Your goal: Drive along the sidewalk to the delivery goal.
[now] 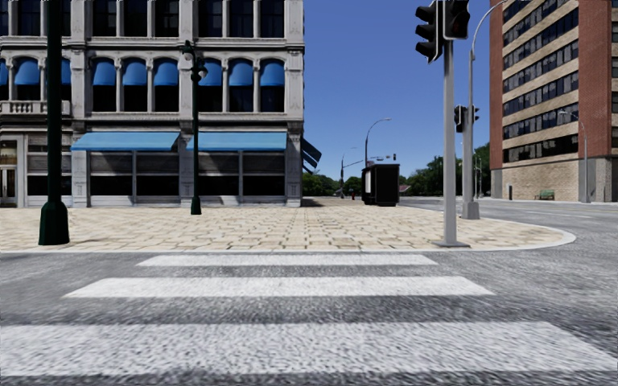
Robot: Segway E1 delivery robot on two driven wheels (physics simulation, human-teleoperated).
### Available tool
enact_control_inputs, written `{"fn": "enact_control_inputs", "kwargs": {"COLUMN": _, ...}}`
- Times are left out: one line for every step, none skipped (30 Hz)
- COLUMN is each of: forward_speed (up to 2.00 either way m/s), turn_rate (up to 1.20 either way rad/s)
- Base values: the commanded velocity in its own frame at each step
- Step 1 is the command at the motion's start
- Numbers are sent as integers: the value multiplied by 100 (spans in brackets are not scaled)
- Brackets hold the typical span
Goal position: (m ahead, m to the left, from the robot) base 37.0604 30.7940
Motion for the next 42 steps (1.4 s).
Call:
{"fn": "enact_control_inputs", "kwargs": {"forward_speed": 200, "turn_rate": 15}}
{"fn": "enact_control_inputs", "kwargs": {"forward_speed": 200, "turn_rate": 15}}
{"fn": "enact_control_inputs", "kwargs": {"forward_speed": 200, "turn_rate": 17}}
{"fn": "enact_control_inputs", "kwargs": {"forward_speed": 200, "turn_rate": 17}}
{"fn": "enact_control_inputs", "kwargs": {"forward_speed": 200, "turn_rate": 17}}
{"fn": "enact_control_inputs", "kwargs": {"forward_speed": 200, "turn_rate": 17}}
{"fn": "enact_control_inputs", "kwargs": {"forward_speed": 200, "turn_rate": 18}}
{"fn": "enact_control_inputs", "kwargs": {"forward_speed": 200, "turn_rate": 18}}
{"fn": "enact_control_inputs", "kwargs": {"forward_speed": 200, "turn_rate": 18}}
{"fn": "enact_control_inputs", "kwargs": {"forward_speed": 200, "turn_rate": 18}}
{"fn": "enact_control_inputs", "kwargs": {"forward_speed": 200, "turn_rate": 18}}
{"fn": "enact_control_inputs", "kwargs": {"forward_speed": 200, "turn_rate": 18}}
{"fn": "enact_control_inputs", "kwargs": {"forward_speed": 200, "turn_rate": 18}}
{"fn": "enact_control_inputs", "kwargs": {"forward_speed": 200, "turn_rate": 18}}
{"fn": "enact_control_inputs", "kwargs": {"forward_speed": 200, "turn_rate": 18}}
{"fn": "enact_control_inputs", "kwargs": {"forward_speed": 200, "turn_rate": 21}}
{"fn": "enact_control_inputs", "kwargs": {"forward_speed": 200, "turn_rate": 21}}
{"fn": "enact_control_inputs", "kwargs": {"forward_speed": 200, "turn_rate": 26}}
{"fn": "enact_control_inputs", "kwargs": {"forward_speed": 200, "turn_rate": 28}}
{"fn": "enact_control_inputs", "kwargs": {"forward_speed": 200, "turn_rate": 29}}
{"fn": "enact_control_inputs", "kwargs": {"forward_speed": 200, "turn_rate": 29}}
{"fn": "enact_control_inputs", "kwargs": {"forward_speed": 200, "turn_rate": 30}}
{"fn": "enact_control_inputs", "kwargs": {"forward_speed": 200, "turn_rate": 30}}
{"fn": "enact_control_inputs", "kwargs": {"forward_speed": 200, "turn_rate": 32}}
{"fn": "enact_control_inputs", "kwargs": {"forward_speed": 200, "turn_rate": 32}}
{"fn": "enact_control_inputs", "kwargs": {"forward_speed": 200, "turn_rate": 33}}
{"fn": "enact_control_inputs", "kwargs": {"forward_speed": 200, "turn_rate": 38}}
{"fn": "enact_control_inputs", "kwargs": {"forward_speed": 200, "turn_rate": 48}}
{"fn": "enact_control_inputs", "kwargs": {"forward_speed": 200, "turn_rate": 48}}
{"fn": "enact_control_inputs", "kwargs": {"forward_speed": 200, "turn_rate": 52}}
{"fn": "enact_control_inputs", "kwargs": {"forward_speed": 200, "turn_rate": 52}}
{"fn": "enact_control_inputs", "kwargs": {"forward_speed": 200, "turn_rate": 52}}
{"fn": "enact_control_inputs", "kwargs": {"forward_speed": 200, "turn_rate": 53}}
{"fn": "enact_control_inputs", "kwargs": {"forward_speed": 200, "turn_rate": 53}}
{"fn": "enact_control_inputs", "kwargs": {"forward_speed": 200, "turn_rate": 53}}
{"fn": "enact_control_inputs", "kwargs": {"forward_speed": 200, "turn_rate": 53}}
{"fn": "enact_control_inputs", "kwargs": {"forward_speed": 200, "turn_rate": 53}}
{"fn": "enact_control_inputs", "kwargs": {"forward_speed": 200, "turn_rate": 54}}
{"fn": "enact_control_inputs", "kwargs": {"forward_speed": 200, "turn_rate": 56}}
{"fn": "enact_control_inputs", "kwargs": {"forward_speed": 200, "turn_rate": 59}}
{"fn": "enact_control_inputs", "kwargs": {"forward_speed": 200, "turn_rate": 59}}
{"fn": "enact_control_inputs", "kwargs": {"forward_speed": 200, "turn_rate": 61}}
